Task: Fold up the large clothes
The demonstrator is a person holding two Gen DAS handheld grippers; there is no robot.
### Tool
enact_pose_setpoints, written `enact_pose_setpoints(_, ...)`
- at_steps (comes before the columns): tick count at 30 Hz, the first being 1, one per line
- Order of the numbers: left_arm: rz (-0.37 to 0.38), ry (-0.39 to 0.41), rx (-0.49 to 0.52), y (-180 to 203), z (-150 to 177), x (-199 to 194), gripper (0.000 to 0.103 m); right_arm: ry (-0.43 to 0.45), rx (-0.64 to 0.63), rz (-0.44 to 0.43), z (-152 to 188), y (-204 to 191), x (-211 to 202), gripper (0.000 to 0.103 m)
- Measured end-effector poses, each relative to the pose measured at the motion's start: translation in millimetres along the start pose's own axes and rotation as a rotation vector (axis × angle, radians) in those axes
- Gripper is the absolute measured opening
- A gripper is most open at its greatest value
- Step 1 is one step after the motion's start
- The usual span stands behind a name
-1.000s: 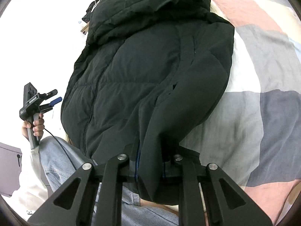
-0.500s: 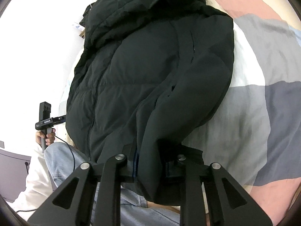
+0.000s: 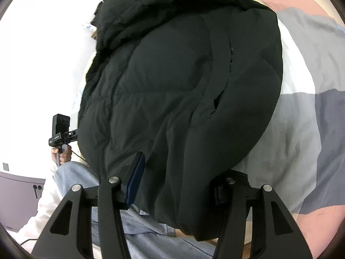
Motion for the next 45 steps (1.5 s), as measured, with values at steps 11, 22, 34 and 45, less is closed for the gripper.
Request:
enact_pose_setpoints(11, -0.033, 0.090, 0.005, 60.9, 10.5, -17.3, 0.029, 0.141, -0.091, 0.067, -1.6, -17.6, -18.3, 0.010)
enact_pose_setpoints(22, -0.056, 0.294, 0.021, 88.0, 20.9, -78.3, 0.009, 0.535, 0.142, -0.261, 13.2, -0.8, -90.4, 0.008)
enact_pose_setpoints(34, -0.055, 0.445, 0.039, 133.8, 42.8, -159.2, 0.005, 0.706, 0.157, -0.505, 37.2, -9.9, -150.0, 0.006)
enact_pose_setpoints(45, -0.066, 0.588, 0.165, 209.2, 123.4, -225.4, 0.005, 0.915, 0.137, -0.617, 78.4, -36.2, -233.1, 0.006)
Point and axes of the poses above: each gripper's, at about its wrist camera, not at the fingertips, and x roughly the way its jaws point, y to its right, z to its underside, the point moved 5 cm from there along x, roughly the way its jaws point, and after that the axes turned 1 degree about -y, right-handed, at the moved point
